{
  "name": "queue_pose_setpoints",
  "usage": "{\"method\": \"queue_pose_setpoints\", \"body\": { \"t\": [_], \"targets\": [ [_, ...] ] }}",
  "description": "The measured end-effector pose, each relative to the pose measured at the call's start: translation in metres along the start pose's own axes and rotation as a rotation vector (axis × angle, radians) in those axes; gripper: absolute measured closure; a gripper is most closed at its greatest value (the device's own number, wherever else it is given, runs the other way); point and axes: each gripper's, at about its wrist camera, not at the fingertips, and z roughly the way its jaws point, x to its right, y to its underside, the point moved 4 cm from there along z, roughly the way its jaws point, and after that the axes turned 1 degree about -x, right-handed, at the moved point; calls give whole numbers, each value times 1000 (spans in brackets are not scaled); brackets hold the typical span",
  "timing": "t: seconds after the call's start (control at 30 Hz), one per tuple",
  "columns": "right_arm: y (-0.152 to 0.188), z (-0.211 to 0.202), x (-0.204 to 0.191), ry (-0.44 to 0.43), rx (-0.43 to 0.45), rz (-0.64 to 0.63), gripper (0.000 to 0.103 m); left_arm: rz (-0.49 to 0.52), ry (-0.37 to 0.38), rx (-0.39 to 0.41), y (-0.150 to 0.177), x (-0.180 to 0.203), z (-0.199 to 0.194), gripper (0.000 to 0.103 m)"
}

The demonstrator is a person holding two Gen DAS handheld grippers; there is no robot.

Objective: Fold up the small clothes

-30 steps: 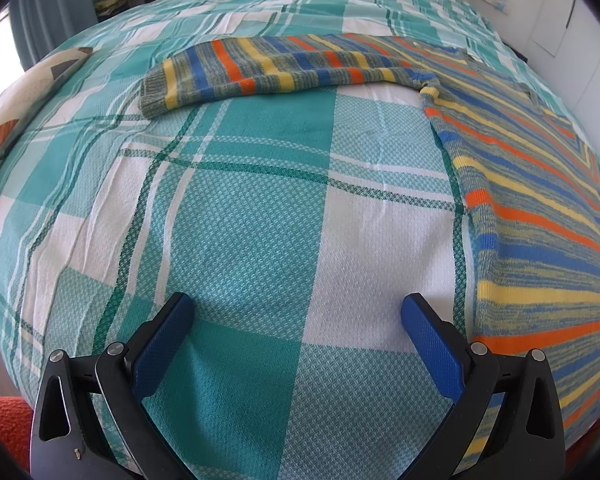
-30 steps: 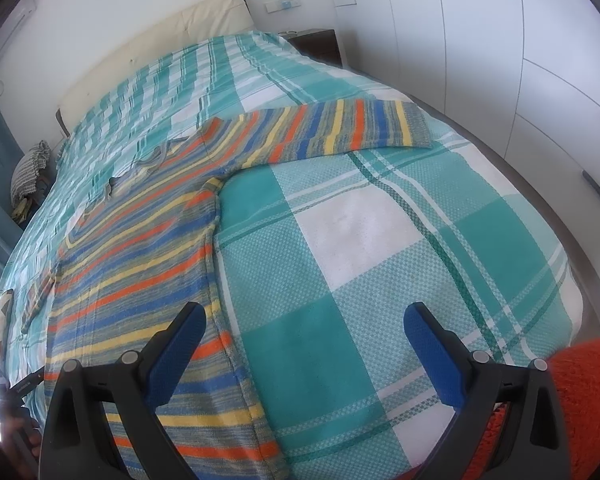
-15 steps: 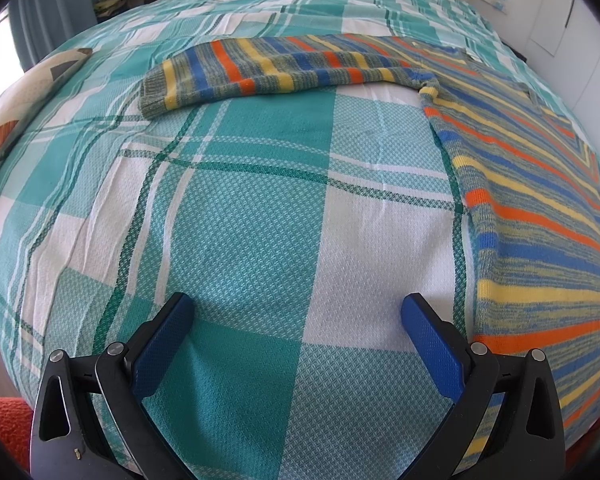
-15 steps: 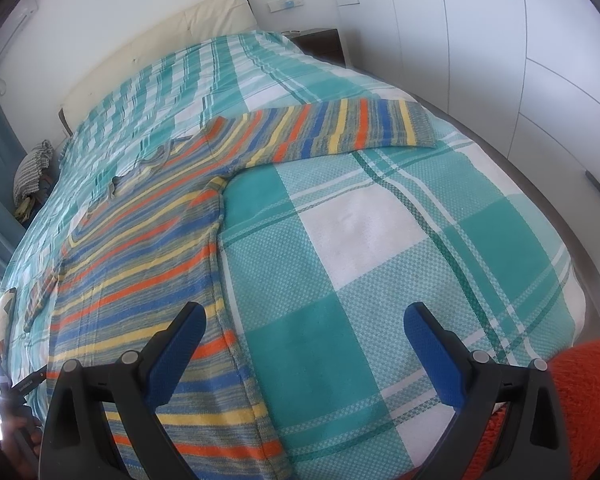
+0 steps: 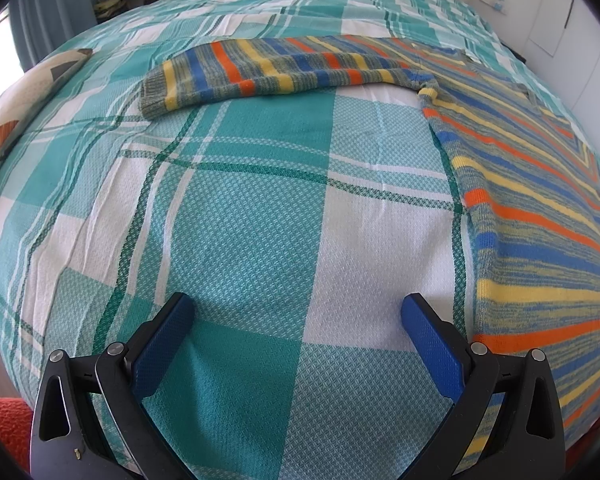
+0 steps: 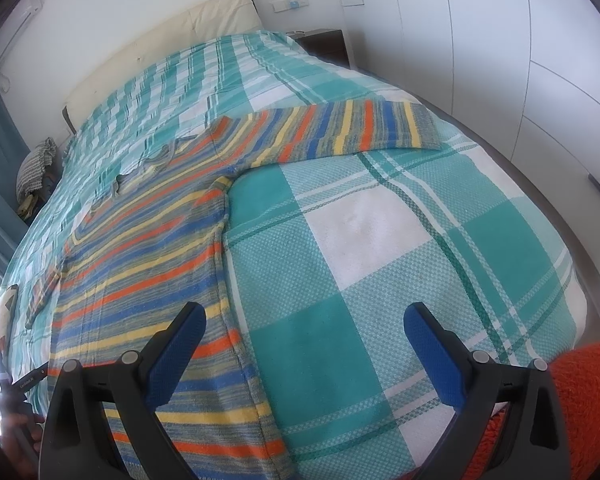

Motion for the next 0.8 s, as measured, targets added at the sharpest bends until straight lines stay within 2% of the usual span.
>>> {"method": "queue_pose_setpoints", "body": {
  "t": [0.13, 0.23, 0.3, 0.37, 0.43, 0.5, 0.57, 0.67, 0.73, 0.8],
  "targets": [
    [-1, 1, -1, -13, -4, -10, 5, -8, 8, -3, -3, -1, -3, 0],
    [-17, -4, 4, -98, -23, 3, 5, -36, 39, 10, -8, -4, -19, 1],
    [-47, -19, 20, -134, 45, 12, 5, -58, 81, 61, -12, -8, -37, 1],
    [-89, -37, 48, -109, 137, 22, 5, -68, 103, 115, -16, -9, -54, 1],
    [-130, -50, 83, -96, 218, 97, 4, -85, 113, 155, -18, -10, -65, 1],
    [-160, -45, 118, -140, 235, 208, 4, -112, 130, 173, -17, -10, -71, 1],
    [-173, -19, 145, -202, 164, 320, 4, -134, 137, 170, -15, -9, -70, 1],
    [-167, 41, 166, -302, 12, 437, 10, -129, 131, 148, -14, -6, -63, 1],
    [-161, 79, 170, -315, -70, 471, 26, -113, 108, 135, -10, -4, -59, 1],
    [-161, 107, 171, -291, -104, 479, 27, -105, 86, 126, -8, -4, -55, 1]
  ]
}}
